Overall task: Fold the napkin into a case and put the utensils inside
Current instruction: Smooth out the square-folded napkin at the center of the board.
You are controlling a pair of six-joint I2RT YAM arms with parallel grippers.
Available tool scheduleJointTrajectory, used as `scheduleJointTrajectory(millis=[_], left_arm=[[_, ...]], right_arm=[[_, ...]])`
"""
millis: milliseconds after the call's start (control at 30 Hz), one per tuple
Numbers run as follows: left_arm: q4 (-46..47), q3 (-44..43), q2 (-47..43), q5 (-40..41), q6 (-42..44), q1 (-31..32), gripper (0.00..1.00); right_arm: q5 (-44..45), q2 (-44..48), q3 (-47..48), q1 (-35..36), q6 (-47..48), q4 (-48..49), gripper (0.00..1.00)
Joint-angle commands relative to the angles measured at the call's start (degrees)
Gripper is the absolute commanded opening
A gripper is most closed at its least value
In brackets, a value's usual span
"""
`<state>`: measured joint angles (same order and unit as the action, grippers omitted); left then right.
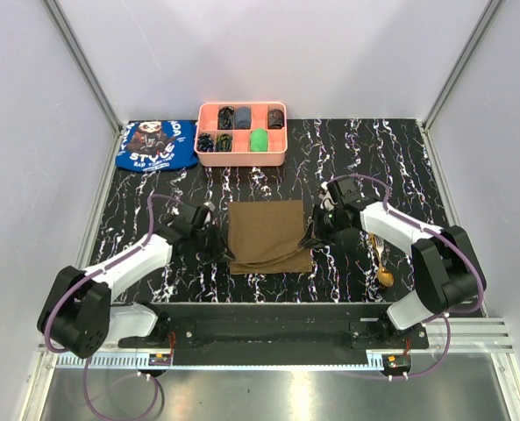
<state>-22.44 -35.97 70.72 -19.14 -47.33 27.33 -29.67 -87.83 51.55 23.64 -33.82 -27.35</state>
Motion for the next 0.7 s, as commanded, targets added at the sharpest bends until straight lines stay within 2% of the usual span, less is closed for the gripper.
scheduleJointTrajectory(millis=[0,133,333,667], left_arm=[[3.19,0.46,-0.06,2.70,-0.04,0.09,0.04],[6.00,0.81,1.44,0.07,-1.53,1.05,0.04],[7.49,1.16,1.00,0.76,-4.08,3.60,0.05],[11.09,5.55,3.55,0.59,-5.49,4.22,0.07]], right_arm=[[1.72,1.44,-0.48,0.18,-0.10,3.10,0.00],[1.90,0.12,-1.10,0.09,0.16,3.36,0.00],[4.88,2.31,-1.19,0.18,0.77,1.96,0.00],[7.34,2.66,-2.68,0.18,2.01,-0.06,0.00]])
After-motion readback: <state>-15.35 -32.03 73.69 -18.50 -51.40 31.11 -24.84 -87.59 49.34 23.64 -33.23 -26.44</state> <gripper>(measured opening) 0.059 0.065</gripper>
